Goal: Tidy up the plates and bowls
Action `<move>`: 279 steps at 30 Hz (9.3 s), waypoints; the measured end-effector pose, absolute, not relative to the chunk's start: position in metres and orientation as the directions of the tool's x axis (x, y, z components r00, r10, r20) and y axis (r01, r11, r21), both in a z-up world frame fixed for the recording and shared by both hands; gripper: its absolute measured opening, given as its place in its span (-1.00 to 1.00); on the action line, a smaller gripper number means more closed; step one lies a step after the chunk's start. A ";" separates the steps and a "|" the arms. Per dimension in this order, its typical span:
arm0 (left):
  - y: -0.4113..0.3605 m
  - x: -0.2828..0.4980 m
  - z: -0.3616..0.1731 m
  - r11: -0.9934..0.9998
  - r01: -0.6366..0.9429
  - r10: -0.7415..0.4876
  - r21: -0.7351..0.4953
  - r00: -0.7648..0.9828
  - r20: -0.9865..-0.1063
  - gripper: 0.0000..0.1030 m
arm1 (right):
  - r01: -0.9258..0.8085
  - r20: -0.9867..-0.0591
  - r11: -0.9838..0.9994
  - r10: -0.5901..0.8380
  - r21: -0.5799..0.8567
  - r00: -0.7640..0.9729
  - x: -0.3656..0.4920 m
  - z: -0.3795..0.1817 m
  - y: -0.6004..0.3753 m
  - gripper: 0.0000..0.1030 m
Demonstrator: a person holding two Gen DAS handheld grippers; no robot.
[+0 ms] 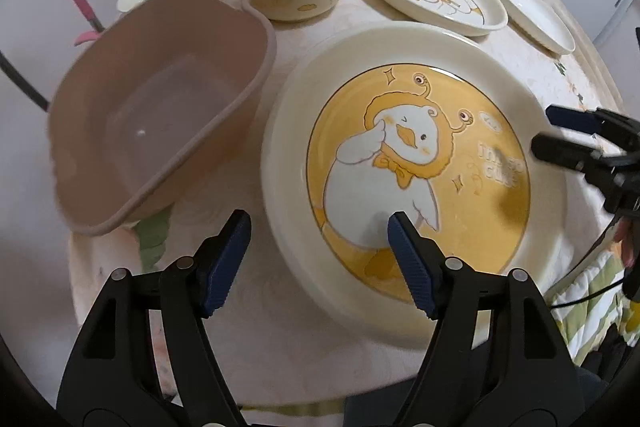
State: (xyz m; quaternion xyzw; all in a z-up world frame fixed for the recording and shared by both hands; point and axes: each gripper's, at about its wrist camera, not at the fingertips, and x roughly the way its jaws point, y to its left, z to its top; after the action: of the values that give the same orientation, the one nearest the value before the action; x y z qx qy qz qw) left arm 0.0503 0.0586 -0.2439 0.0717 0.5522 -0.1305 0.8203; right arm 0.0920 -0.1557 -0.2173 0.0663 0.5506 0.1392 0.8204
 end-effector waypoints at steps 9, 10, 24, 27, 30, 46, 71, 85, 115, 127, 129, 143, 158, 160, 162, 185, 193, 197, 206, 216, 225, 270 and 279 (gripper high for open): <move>0.021 0.034 -0.133 0.935 0.348 -0.249 -0.066 0.514 -0.821 0.76 | -0.071 -0.838 0.970 0.238 0.234 0.492 0.078 -0.132 -0.194 0.99; 0.016 0.034 -0.122 0.929 0.362 -0.270 -0.070 0.539 -0.798 1.00 | -0.054 -0.823 0.974 0.216 0.221 0.524 0.075 -0.119 -0.202 0.99; -0.155 0.191 -0.092 0.704 0.670 -0.566 -0.235 0.330 -0.756 0.99 | 0.343 -0.828 0.901 0.030 0.264 0.560 0.088 -0.083 -0.330 0.99; -0.190 0.223 -0.112 0.670 0.690 -0.571 -0.275 0.241 -0.785 0.98 | 0.380 -0.850 0.883 0.039 0.275 0.525 0.104 -0.105 -0.351 0.99; -0.219 0.253 -0.150 0.658 0.700 -0.526 -0.279 0.161 -0.835 0.76 | 0.432 -0.866 0.856 0.035 0.283 0.499 0.116 -0.130 -0.374 0.99; -0.256 0.304 -0.256 0.650 0.702 -0.413 -0.289 0.008 -0.911 -0.42 | 0.549 -0.914 0.770 0.108 0.326 0.391 0.159 -0.230 -0.416 -0.33; -0.238 0.259 -0.195 0.679 0.717 -0.416 -0.157 0.199 -0.887 -0.58 | 0.424 -0.879 0.857 0.066 0.293 0.473 0.150 -0.196 -0.418 -0.66; -0.094 0.158 -0.120 0.825 0.547 -0.390 -0.139 0.375 -0.841 -0.58 | 0.130 -0.843 0.949 0.186 0.287 0.505 0.111 -0.124 -0.313 -0.66; 0.054 0.065 -0.225 0.970 0.145 -0.232 -0.193 0.351 -0.907 -0.58 | -0.222 -0.912 0.954 0.264 0.200 0.314 0.090 -0.210 -0.151 -0.66; 0.036 0.068 -0.232 0.982 0.181 -0.119 -0.057 0.355 -0.927 -0.58 | -0.224 -0.919 0.959 0.240 0.174 0.314 0.092 -0.217 -0.147 -0.66; 0.034 0.068 -0.233 0.982 0.185 -0.098 -0.032 0.360 -0.928 -0.58 | -0.224 -0.918 0.958 0.244 0.179 0.312 0.092 -0.218 -0.148 -0.66; 0.008 0.057 -0.233 0.948 0.237 0.104 0.215 0.409 -0.907 -0.58 | -0.284 -0.930 0.956 0.170 0.075 0.327 0.093 -0.221 -0.131 -0.62; 0.003 0.055 -0.233 0.926 0.254 0.155 0.278 0.417 -0.896 -0.57 | -0.315 -0.940 0.948 0.064 -0.048 0.336 0.090 -0.221 -0.117 -0.61; 0.002 0.054 -0.233 0.922 0.258 0.163 0.288 0.416 -0.895 -0.58 | -0.317 -0.940 0.947 0.061 -0.052 0.336 0.090 -0.221 -0.118 -0.61; 0.000 0.053 -0.233 0.921 0.259 0.166 0.292 0.417 -0.894 -0.58 | -0.320 -0.940 0.946 0.054 -0.060 0.336 0.089 -0.221 -0.117 -0.61; -0.018 0.051 -0.238 0.879 0.289 0.238 0.379 0.421 -0.875 -0.58 | -0.341 -0.953 0.931 -0.018 -0.125 0.302 0.093 -0.222 -0.106 -0.60; -0.020 0.051 -0.242 0.856 0.297 0.275 0.423 0.430 -0.860 -0.58 | -0.348 -0.957 0.928 -0.023 -0.129 0.290 0.094 -0.222 -0.105 -0.60; -0.019 0.050 -0.241 0.850 0.306 0.277 0.428 0.432 -0.858 -0.58 | -0.343 -0.957 0.931 -0.020 -0.124 0.290 0.093 -0.222 -0.105 -0.60; -0.017 0.058 -0.241 0.853 0.305 0.286 0.424 0.407 -0.868 -0.56 | -0.333 -0.961 0.939 0.006 -0.089 0.275 0.096 -0.221 -0.109 -0.60; -0.012 0.058 -0.233 0.865 0.343 0.222 0.367 0.393 -0.892 0.07 | -0.246 -0.967 0.965 0.140 0.086 0.211 0.096 -0.225 -0.126 -0.11; 0.002 0.075 -0.145 0.960 0.269 -0.054 0.081 0.459 -0.887 0.35 | -0.065 -0.905 0.972 0.235 0.227 0.355 0.101 -0.163 -0.203 0.00; -0.054 0.222 -0.230 0.952 -0.184 -0.169 -0.243 0.345 -0.923 -0.58 | -0.450 -0.889 0.821 0.443 0.351 0.115 0.304 -0.262 -0.266 -0.60; -0.052 0.198 -0.174 0.967 -0.071 -0.193 -0.243 0.412 -0.890 -0.57 | -0.392 -0.868 0.852 0.450 0.347 0.208 0.267 -0.203 -0.268 -0.60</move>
State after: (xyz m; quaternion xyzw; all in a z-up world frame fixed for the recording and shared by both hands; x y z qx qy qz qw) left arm 0.1984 -0.0520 -0.1736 -0.1221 0.5408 -0.0369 0.8314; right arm 0.2672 -0.2682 -0.2033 0.0255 0.5679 0.2710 0.7768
